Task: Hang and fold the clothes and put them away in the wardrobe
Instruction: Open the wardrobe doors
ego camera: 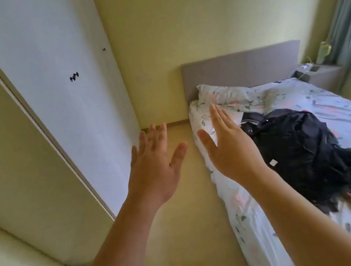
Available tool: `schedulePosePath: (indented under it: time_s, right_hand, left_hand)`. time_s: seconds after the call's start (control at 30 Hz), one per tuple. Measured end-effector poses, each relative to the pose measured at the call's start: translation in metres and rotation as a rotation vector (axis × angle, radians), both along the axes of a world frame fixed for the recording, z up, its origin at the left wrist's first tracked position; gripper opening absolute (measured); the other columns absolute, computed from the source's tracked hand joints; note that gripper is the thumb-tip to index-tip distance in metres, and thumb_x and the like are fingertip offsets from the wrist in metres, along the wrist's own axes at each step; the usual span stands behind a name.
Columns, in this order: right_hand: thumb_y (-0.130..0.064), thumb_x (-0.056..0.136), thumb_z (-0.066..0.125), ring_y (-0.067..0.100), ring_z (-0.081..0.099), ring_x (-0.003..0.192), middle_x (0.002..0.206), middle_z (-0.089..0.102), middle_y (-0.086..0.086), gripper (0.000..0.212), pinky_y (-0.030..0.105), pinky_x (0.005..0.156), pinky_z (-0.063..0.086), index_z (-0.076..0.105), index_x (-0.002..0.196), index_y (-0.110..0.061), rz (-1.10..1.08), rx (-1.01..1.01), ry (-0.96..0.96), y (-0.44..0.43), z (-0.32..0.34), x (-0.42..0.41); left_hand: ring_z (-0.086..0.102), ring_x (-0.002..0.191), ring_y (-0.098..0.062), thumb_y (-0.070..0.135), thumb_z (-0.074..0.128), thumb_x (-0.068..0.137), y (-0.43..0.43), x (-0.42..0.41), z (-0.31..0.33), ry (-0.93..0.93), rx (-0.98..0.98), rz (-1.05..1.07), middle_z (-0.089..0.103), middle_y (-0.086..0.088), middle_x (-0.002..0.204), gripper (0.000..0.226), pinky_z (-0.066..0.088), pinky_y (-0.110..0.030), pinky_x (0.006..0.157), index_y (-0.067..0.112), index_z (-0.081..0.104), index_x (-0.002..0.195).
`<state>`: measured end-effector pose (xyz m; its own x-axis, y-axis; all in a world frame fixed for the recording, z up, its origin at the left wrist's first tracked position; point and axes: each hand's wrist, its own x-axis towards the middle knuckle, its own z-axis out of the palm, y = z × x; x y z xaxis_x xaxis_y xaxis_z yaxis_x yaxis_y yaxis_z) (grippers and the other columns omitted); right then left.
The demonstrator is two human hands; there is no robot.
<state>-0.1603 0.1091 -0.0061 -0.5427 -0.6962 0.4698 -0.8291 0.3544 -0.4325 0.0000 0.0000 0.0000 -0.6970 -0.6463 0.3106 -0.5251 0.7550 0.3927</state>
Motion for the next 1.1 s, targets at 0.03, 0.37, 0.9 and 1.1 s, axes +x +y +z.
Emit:
schedulePosePath:
  time_s: [0.03,0.37,0.9,1.1]
  right_hand:
    - [-0.062,0.104,0.025,0.009,0.001,0.154,0.168,0.005,-0.008,0.075,0.029,0.119,0.016,0.003,0.162,-0.021,-0.015,0.030,0.004,-0.001,-0.006,-0.003]
    - [-0.059,0.103,0.032,0.008,0.008,0.154,0.168,0.017,-0.007,0.069,0.026,0.116,0.018,0.025,0.160,-0.021,-0.141,0.232,-0.099,-0.002,-0.094,-0.085]
    - [-0.055,0.105,0.034,0.013,0.016,0.154,0.166,0.023,-0.007,0.060,0.037,0.117,0.031,0.032,0.157,-0.027,-0.311,0.388,-0.363,-0.112,-0.157,-0.286]
    - [-0.054,0.105,0.033,0.015,0.017,0.154,0.167,0.021,-0.008,0.062,0.035,0.118,0.030,0.028,0.158,-0.024,-0.411,0.441,-0.404,-0.186,-0.166,-0.337]
  left_hand:
    - [-0.013,0.155,-0.014,0.082,0.001,0.088,-0.001,-0.006,-0.006,0.001,0.035,-0.011,-0.009,0.009,0.169,0.087,0.001,-0.044,0.127,0.036,-0.003,0.161]
    - [-0.004,0.154,-0.003,0.080,0.011,0.090,-0.026,-0.099,-0.080,-0.104,0.185,-0.247,0.000,0.014,0.168,0.082,0.011,-0.039,0.127,0.038,0.005,0.161]
    - [0.022,0.148,0.002,0.076,0.026,0.093,-0.165,-0.314,-0.120,-0.258,0.477,-0.512,0.027,0.014,0.164,0.080,0.015,-0.016,0.115,0.031,0.029,0.158]
    - [0.027,0.149,-0.002,0.075,0.029,0.094,-0.251,-0.382,-0.135,-0.274,0.523,-0.601,0.031,0.012,0.163,0.079,0.030,-0.035,0.122,0.030,0.032,0.158]
